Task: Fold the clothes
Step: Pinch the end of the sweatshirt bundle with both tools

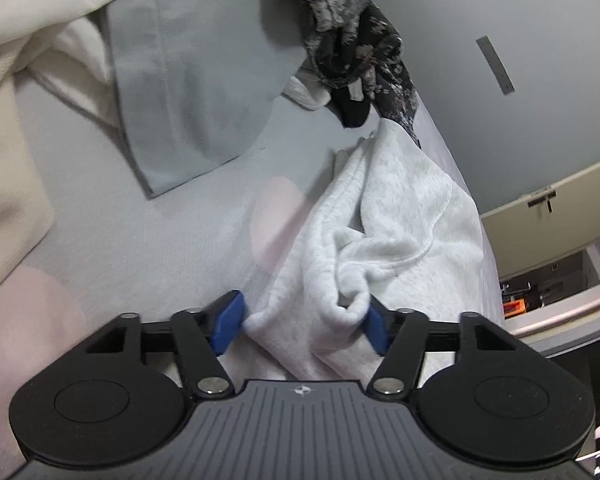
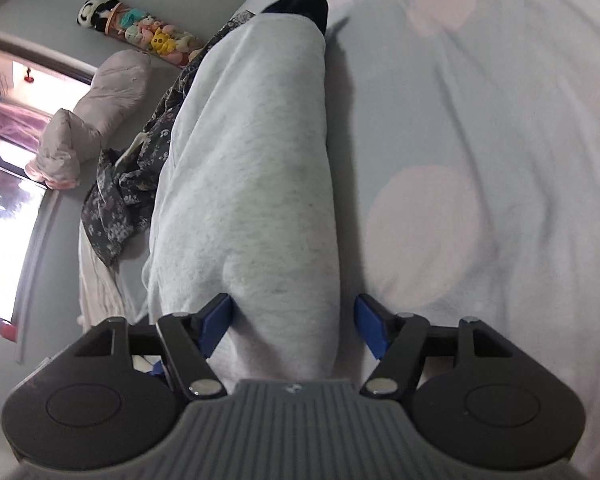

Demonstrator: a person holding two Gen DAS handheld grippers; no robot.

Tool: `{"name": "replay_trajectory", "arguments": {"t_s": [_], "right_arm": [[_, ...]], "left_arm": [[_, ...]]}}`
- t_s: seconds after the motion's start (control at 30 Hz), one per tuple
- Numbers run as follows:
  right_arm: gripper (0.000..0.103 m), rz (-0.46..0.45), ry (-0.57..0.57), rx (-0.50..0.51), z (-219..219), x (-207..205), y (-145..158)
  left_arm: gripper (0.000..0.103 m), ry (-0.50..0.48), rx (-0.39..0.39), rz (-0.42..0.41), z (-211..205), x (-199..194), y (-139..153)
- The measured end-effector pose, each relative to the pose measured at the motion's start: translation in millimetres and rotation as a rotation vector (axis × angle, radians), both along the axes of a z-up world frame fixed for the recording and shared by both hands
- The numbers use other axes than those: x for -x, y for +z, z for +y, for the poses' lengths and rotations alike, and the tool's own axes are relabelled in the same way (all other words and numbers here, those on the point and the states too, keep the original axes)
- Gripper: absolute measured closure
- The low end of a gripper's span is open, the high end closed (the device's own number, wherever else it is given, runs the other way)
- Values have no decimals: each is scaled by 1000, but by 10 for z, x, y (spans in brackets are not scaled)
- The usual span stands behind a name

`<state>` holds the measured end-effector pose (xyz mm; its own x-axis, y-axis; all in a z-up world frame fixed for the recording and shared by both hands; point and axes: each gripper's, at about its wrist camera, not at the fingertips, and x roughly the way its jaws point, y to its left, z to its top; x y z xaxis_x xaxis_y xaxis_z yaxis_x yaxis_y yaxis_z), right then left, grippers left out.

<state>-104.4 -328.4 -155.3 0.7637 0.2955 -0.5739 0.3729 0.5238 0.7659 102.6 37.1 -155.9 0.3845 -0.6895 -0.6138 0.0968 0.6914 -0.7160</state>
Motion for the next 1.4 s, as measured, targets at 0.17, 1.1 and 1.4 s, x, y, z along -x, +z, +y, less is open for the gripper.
{"name": "replay_trajectory", "arguments": {"t_s": [0.17,1.1,1.4], "right_arm": [[53,-13,-3,-29,13,-25,17],[67,108,11,35,-202,1245,478],[60,176,43,112,-88,1199,305]], "left_arm": [[70,-9,25,-7,16,5,22],[86,-333,-128,24,-338,1089,395],[81,-336,-128,29,-269,1113,368]]}}
